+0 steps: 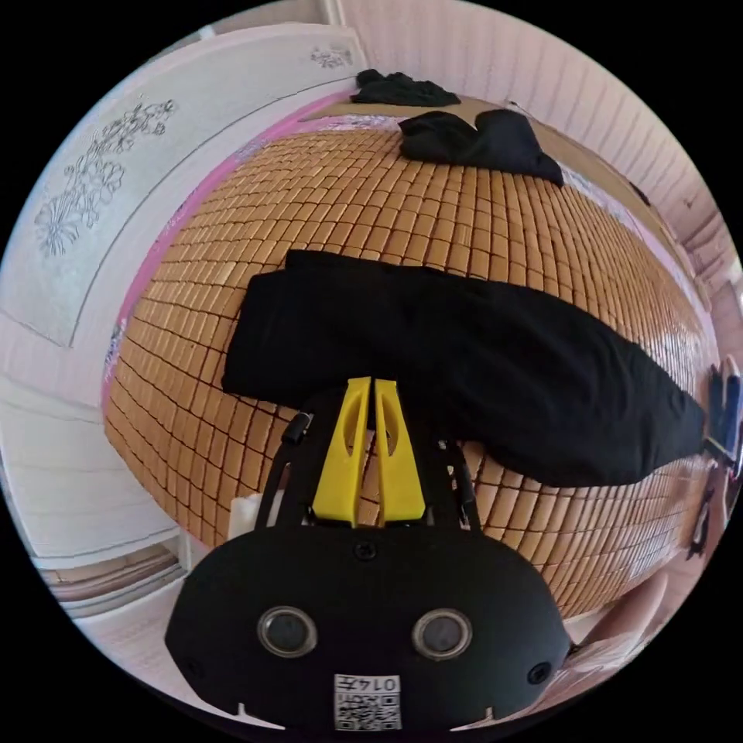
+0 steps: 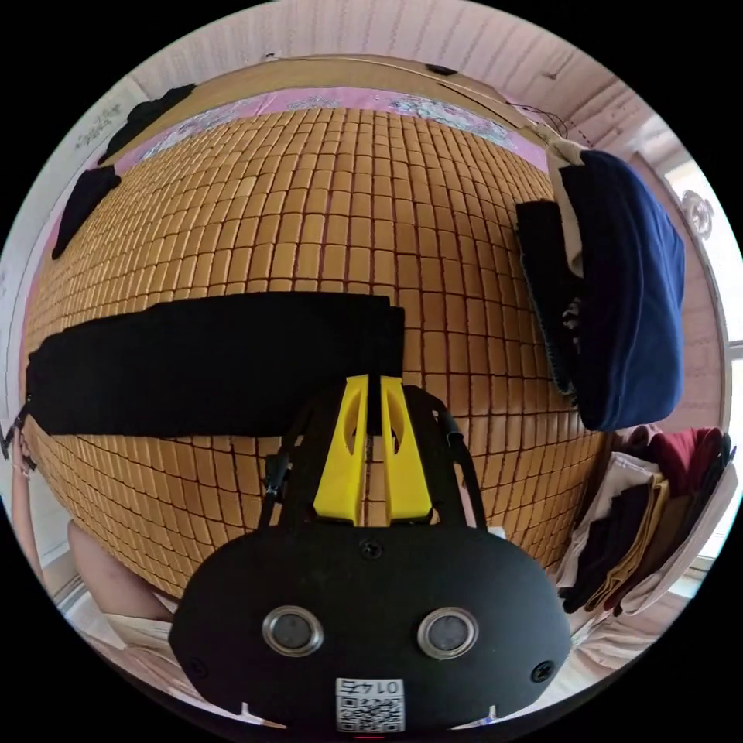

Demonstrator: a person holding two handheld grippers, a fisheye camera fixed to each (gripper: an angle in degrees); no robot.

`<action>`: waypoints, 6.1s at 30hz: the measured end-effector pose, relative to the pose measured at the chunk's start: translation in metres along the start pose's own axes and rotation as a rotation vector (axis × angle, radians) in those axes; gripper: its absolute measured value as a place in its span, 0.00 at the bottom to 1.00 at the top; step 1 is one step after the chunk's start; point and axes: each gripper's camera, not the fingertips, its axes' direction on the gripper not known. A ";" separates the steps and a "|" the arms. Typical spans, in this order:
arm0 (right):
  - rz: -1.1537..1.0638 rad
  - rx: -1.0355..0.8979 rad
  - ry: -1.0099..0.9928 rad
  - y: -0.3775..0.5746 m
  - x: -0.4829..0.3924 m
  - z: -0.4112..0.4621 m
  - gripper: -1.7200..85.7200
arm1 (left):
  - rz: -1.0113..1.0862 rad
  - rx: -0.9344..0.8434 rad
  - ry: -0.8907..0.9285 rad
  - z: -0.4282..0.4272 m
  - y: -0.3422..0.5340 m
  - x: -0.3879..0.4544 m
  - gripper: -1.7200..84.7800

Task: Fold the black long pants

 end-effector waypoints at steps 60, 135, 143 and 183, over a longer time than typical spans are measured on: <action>0.201 0.063 -0.282 0.227 0.092 -0.008 0.02 | 0.306 0.015 0.307 0.120 0.239 0.157 0.01; -0.957 0.064 -0.413 -0.039 -0.567 0.025 0.03 | -0.202 0.239 0.234 -0.007 0.108 -0.279 0.02; -0.984 0.148 -0.414 -0.046 -0.578 0.012 0.01 | -0.126 0.547 0.212 -0.098 0.125 -0.272 0.01; -0.713 0.107 -0.336 -0.099 -0.596 0.073 0.02 | -0.181 0.103 -0.001 0.000 0.006 -0.202 0.02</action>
